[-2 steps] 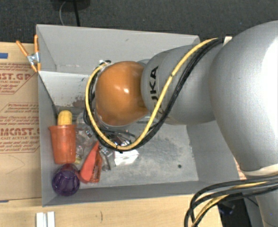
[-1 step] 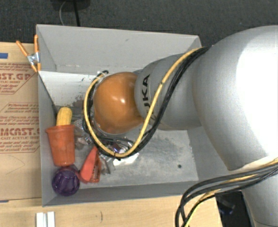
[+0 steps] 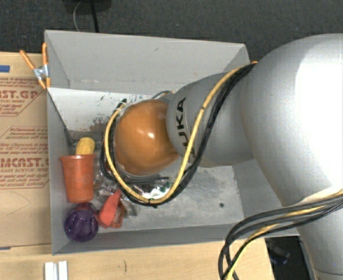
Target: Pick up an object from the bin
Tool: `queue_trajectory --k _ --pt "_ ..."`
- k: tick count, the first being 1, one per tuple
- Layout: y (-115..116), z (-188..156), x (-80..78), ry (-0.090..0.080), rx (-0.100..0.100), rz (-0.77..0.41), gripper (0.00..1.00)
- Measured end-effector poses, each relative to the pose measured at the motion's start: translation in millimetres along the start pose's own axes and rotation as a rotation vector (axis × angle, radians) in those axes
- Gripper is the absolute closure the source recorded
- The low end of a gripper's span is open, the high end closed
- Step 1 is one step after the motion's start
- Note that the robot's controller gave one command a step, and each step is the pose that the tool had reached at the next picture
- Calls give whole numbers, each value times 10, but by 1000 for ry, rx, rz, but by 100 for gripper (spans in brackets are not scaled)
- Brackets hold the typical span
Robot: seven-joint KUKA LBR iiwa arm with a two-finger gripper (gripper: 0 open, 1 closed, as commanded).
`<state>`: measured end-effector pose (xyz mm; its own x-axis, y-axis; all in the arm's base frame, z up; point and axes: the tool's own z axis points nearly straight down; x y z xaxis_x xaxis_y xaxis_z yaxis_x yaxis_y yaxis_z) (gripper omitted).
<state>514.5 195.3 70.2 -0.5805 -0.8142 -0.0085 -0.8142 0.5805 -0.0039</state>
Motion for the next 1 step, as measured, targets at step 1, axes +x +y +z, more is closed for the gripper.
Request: queue_trajectory --k 1 --pt "0 0 0 0 0 0 100"
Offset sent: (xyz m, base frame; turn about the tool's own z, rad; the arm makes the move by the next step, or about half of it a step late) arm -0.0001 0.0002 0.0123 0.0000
